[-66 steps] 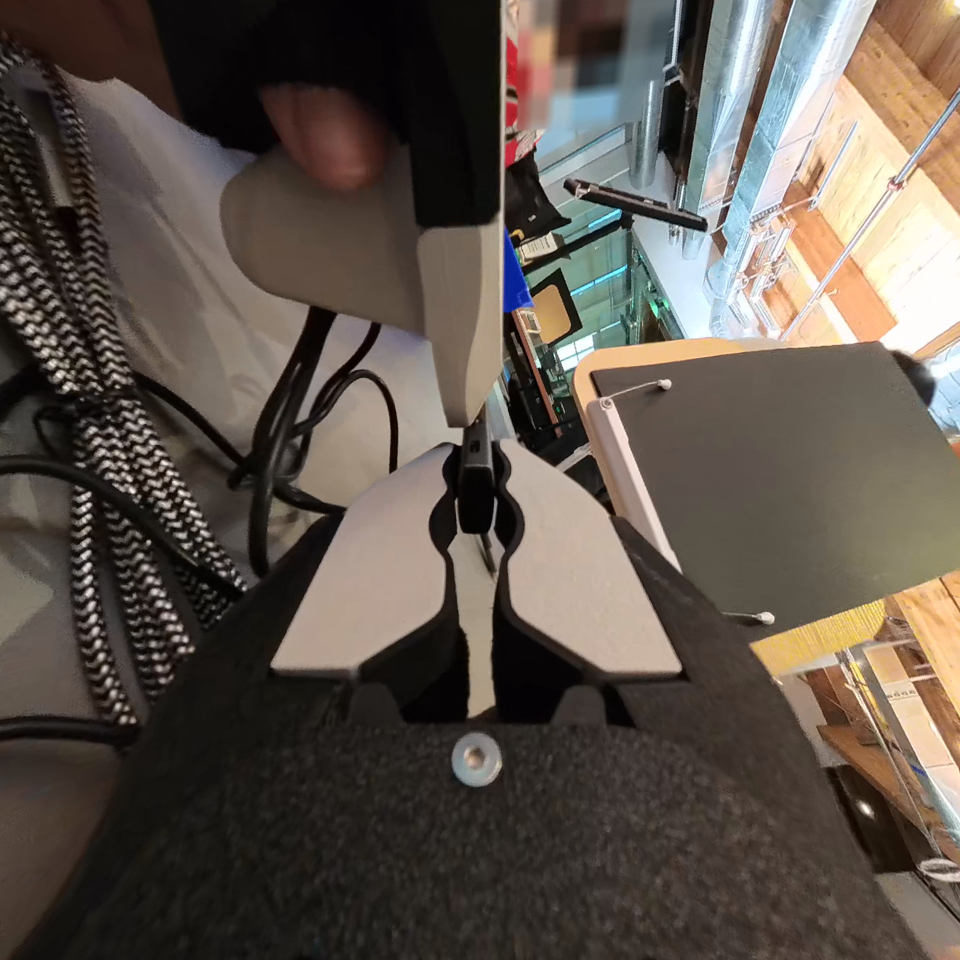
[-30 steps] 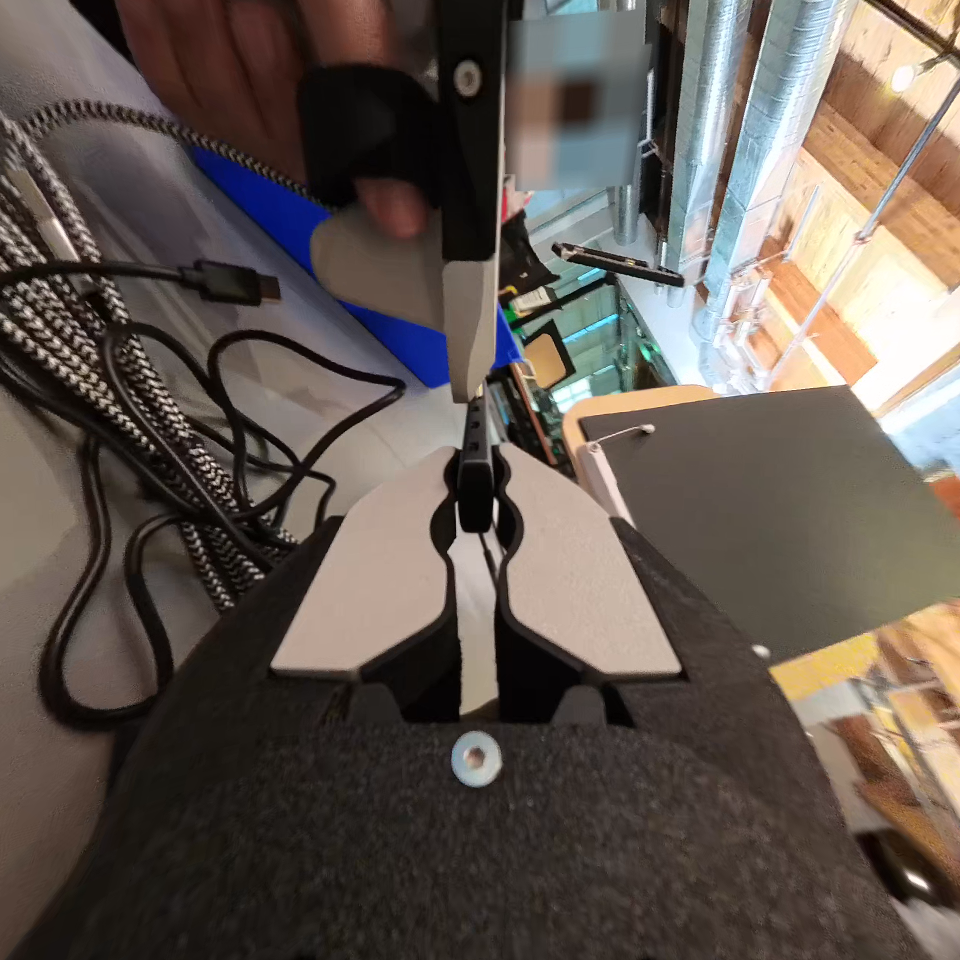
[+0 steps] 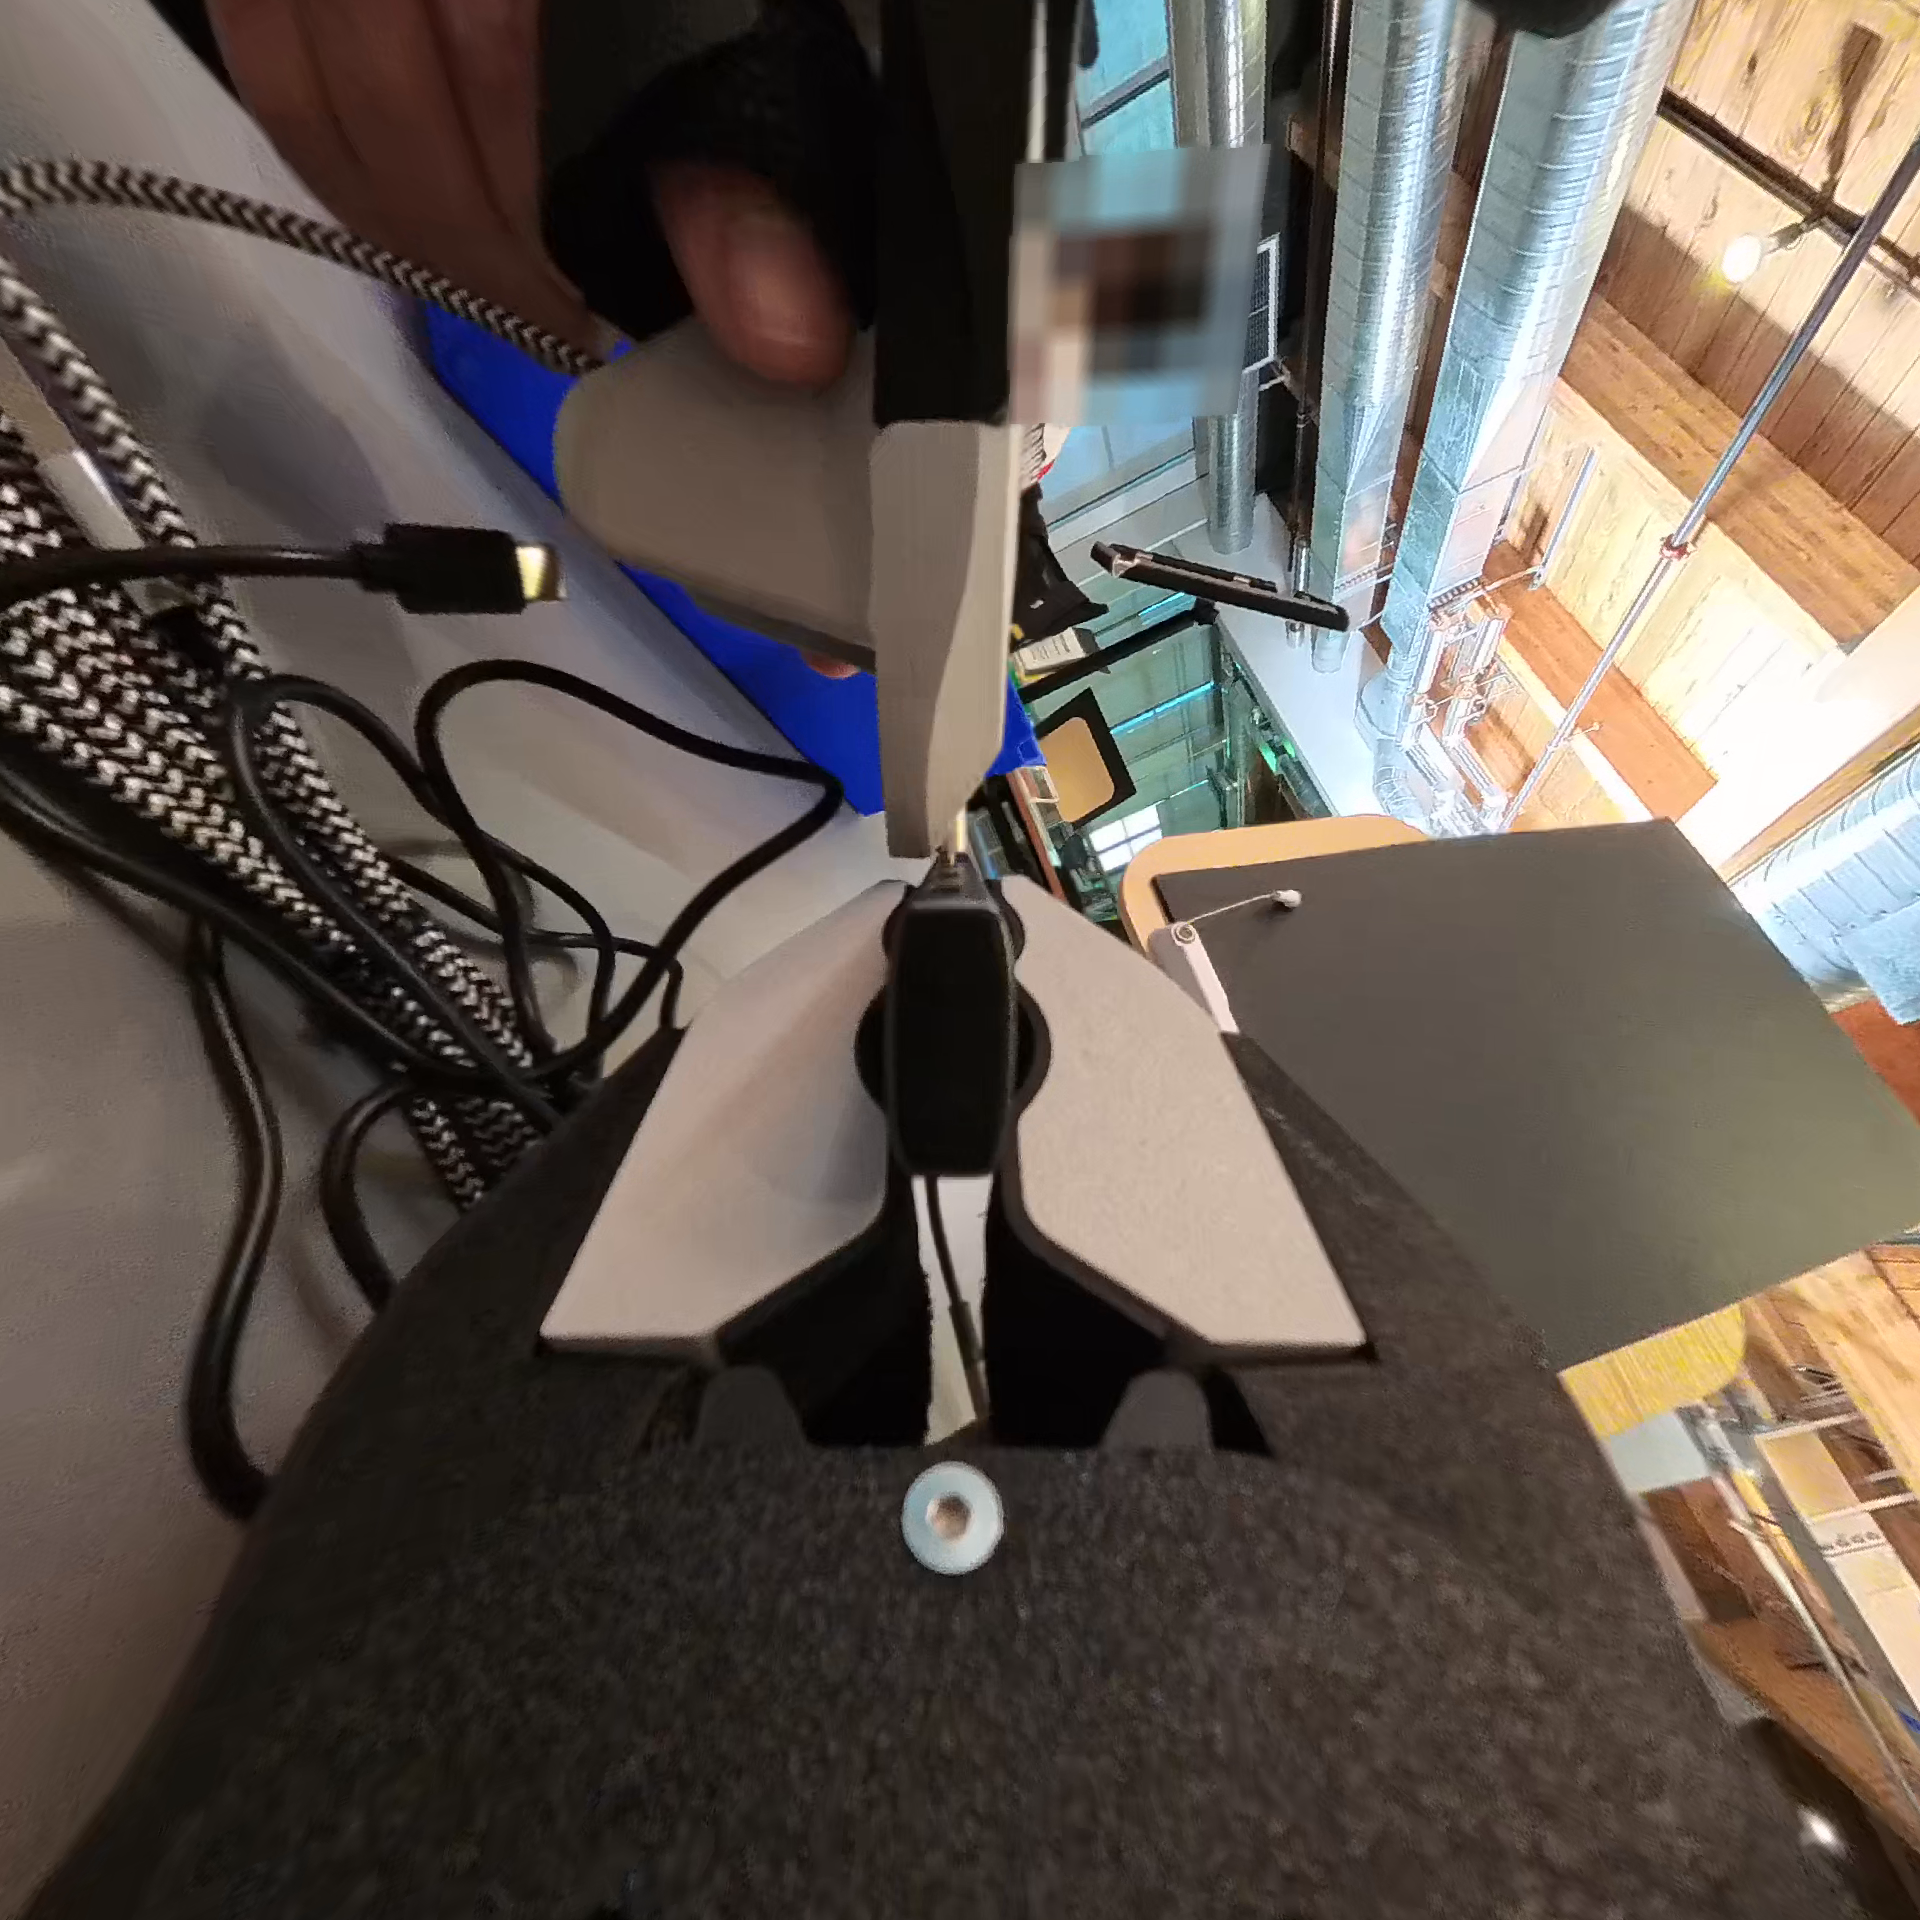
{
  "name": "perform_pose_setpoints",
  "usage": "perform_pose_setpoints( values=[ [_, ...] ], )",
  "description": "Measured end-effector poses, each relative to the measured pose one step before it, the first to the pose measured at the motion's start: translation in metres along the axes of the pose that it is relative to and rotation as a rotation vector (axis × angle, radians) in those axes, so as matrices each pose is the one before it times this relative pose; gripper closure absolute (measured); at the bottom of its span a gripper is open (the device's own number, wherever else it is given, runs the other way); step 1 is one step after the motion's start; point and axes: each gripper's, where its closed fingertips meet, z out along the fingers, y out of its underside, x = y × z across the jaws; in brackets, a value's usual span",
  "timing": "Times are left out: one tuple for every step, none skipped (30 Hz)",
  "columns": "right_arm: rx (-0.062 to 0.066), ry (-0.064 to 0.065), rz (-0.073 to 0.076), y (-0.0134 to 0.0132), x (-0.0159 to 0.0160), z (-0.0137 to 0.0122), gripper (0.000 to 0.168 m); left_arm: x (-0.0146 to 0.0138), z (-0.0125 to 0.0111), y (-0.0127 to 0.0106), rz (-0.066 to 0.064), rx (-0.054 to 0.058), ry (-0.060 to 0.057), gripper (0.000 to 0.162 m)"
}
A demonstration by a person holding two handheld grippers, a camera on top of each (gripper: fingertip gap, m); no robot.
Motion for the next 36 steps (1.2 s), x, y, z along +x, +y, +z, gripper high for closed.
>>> perform_pose_setpoints(
  values=[
    [0.0003, 0.0058, -0.0160, -0.00076, -0.00076, -0.00012, 0.156, 0.00026, -0.00070, 0.00133, 0.0042, -0.0061, -0.0032, 0.151],
    [-0.0020, 0.0022, -0.0073, -0.00029, -0.00077, 0.00001, 0.156, 0.00034, -0.00051, 0.00080, -0.0060, -0.0031, -0.0010, 0.151],
    [-0.0003, 0.0021, -0.0035, -0.00055, -0.00005, -0.00015, 0.156, 0.00041, -0.00064, 0.00029, -0.0076, 0.0006, 0.0005, 0.151],
    [0.0032, 0.0065, -0.0020, -0.00080, 0.00086, -0.00036, 0.156, 0.00058, -0.00061, -0.00023, -0.0015, 0.0016, -0.0004, 0.151],
    [0.0003, -0.0022, -0.0017, -0.00059, -0.00059, -0.00046, 0.156, 0.00056, -0.00032, 0.00059, 0.0054, -0.0062, -0.0034, 0.151],
    [0.0030, -0.0014, -0.0029, -0.00024, -0.00040, -0.00046, 0.156, 0.00043, -0.00025, 0.00054, 0.0078, -0.0060, -0.0057, 0.151],
    [0.0036, 0.0015, 0.0001, -0.00056, 0.00032, -0.00051, 0.156, 0.00065, -0.00041, 0.00001, 0.0058, -0.0018, -0.0048, 0.151],
    [0.0069, -0.0014, 0.0035, -0.00114, 0.00009, -0.00054, 0.156, 0.00091, -0.00082, 0.00001, 0.0010, -0.0022, 0.0013, 0.151],
    [0.0057, 0.0021, -0.0040, -0.00113, -0.00008, -0.00043, 0.156, 0.00049, -0.00090, 0.00041, 0.0000, -0.0039, 0.0026, 0.151],
    [-0.0010, 0.0016, -0.0055, -0.00003, -0.00013, 0.00001, 0.156, -0.00127, -0.00206, -0.00009, -0.0007, 0.0002, -0.0068, 0.151],
    [-0.0685, 0.0080, -0.0051, 0.01227, 0.00245, 0.00094, 0.157, -0.00675, -0.00718, -0.00314, -0.0058, 0.0199, -0.0283, 0.151],
    [-0.0655, 0.0069, 0.0351, 0.01865, 0.00740, 0.00083, 0.157, -0.01422, -0.01483, -0.00627, -0.0186, 0.0340, -0.0452, 0.151],
    [0.0139, 0.0299, 0.0709, 0.00413, 0.01328, -0.00309, 0.157, -0.01717, -0.01781, -0.00636, -0.0156, 0.0292, -0.0494, 0.151],
    [0.0227, 0.0090, 0.0295, -0.00398, 0.00342, -0.00155, 0.158, -0.01192, -0.01527, -0.00526, 0.0126, 0.0273, -0.0372, 0.151],
    [-0.0055, -0.0134, -0.0582, -0.00186, -0.00856, 0.00196, 0.157, -0.00265, -0.00895, -0.00197, 0.0131, 0.0097, -0.0121, 0.151],
    [-0.0064, -0.0151, -0.0596, -0.00142, -0.00859, 0.00276, 0.157, 0.00473, -0.00337, -0.00106, 0.0049, 0.0074, 0.0037, 0.151],
    [0.0022, 0.0001, -0.0059, -0.00090, -0.00055, 0.00083, 0.157, 0.00811, 0.00046, -0.00076, 0.0124, 0.0034, 0.0075, 0.151],
    [-0.0074, 0.0109, 0.0309, 0.00334, 0.00505, -0.00050, 0.157, 0.00712, 0.00253, -0.00012, 0.0140, -0.0040, 0.0005, 0.151],
    [-0.0138, 0.0076, 0.0340, 0.00488, 0.00518, -0.00032, 0.158, 0.00424, 0.00337, 0.00052, 0.0026, -0.0050, -0.0096, 0.151],
    [-0.0089, 0.0044, 0.0230, 0.00270, 0.00340, -0.00001, 0.158, 0.00366, 0.00421, 0.00223, -0.0053, -0.0088, -0.0059, 0.151],
    [0.0028, 0.0028, 0.0139, -0.00041, 0.00166, -0.00003, 0.158, 0.00419, 0.00542, 0.00509, -0.0023, -0.0214, 0.0037, 0.151],
    [0.0035, 0.0006, 0.0046, -0.00080, 0.00035, 0.00030, 0.158, 0.00343, 0.00569, 0.00661, 0.0016, -0.0295, 0.0014, 0.151],
    [-0.0030, -0.0043, 0.0048, 0.00041, -0.00029, 0.00082, 0.158, 0.00325, 0.00502, 0.00516, -0.0016, -0.0190, -0.0004, 0.151],
    [-0.0004, -0.0017, 0.0072, 0.00040, 0.00060, 0.00022, 0.158, 0.00530, 0.00375, 0.00269, -0.0067, -0.0052, 0.0160, 0.151],
    [0.0019, 0.0019, 0.0074, 0.00022, 0.00130, -0.00014, 0.158, 0.00718, 0.00279, 0.00126, -0.0096, -0.0001, 0.0299, 0.151],
    [0.0011, -0.0042, 0.0097, 0.00018, 0.00026, -0.00009, 0.158, 0.00578, 0.00234, 0.00075, -0.0083, 0.0005, 0.0229, 0.151],
    [0.0031, -0.0009, 0.0079, -0.00037, 0.00067, -0.00021, 0.158, 0.00368, 0.00214, 0.00117, 0.0006, -0.0033, 0.0111, 0.151],
    [0.0014, 0.0066, 0.0058, -0.00048, 0.00158, -0.00019, 0.158, 0.00178, 0.00207, 0.00159, 0.0090, -0.0075, 0.0013, 0.151],
    [0.0022, 0.0029, 0.0088, -0.00067, 0.00110, -0.00039, 0.158, 0.00100, 0.00206, 0.00148, 0.0091, -0.0077, 0.0012, 0.151],
    [0.0032, 0.0000, 0.0100, -0.00046, 0.00087, -0.00024, 0.158, 0.00159, 0.00183, 0.00050, 0.0053, -0.0045, 0.0085, 0.151],
    [-0.0006, -0.0007, 0.0058, 0.00032, 0.00062, -0.00019, 0.158, 0.00084, 0.00122, -0.00096, 0.0031, 0.0015, 0.0048, 0.151],
    [0.0013, 0.0029, 0.0026, 0.00031, 0.00105, -0.00036, 0.158, -0.00034, 0.00069, -0.00153, 0.0021, 0.0036, -0.0030, 0.151],
    [0.0022, 0.0017, 0.0041, 0.00003, 0.00103, -0.00027, 0.158, 0.00076, 0.00076, -0.00095, 0.0017, -0.0020, 0.0042, 0.151],
    [0.0045, -0.0003, 0.0075, -0.00047, 0.00081, -0.00044, 0.158, 0.00436, 0.00121, 0.00073, 0.0011, -0.0128, 0.0256, 0.152],
    [0.0057, -0.0002, 0.0061, -0.00065, 0.00067, -0.00040, 0.158, 0.00675, 0.00149, 0.00278, -0.0019, -0.0244, 0.0362, 0.147],
    [0.0010, 0.0054, 0.0043, 0.00010, 0.00145, -0.00031, 0.158, 0.00518, 0.00128, 0.00321, -0.0031, -0.0206, 0.0168, 0.140]
  ],
)
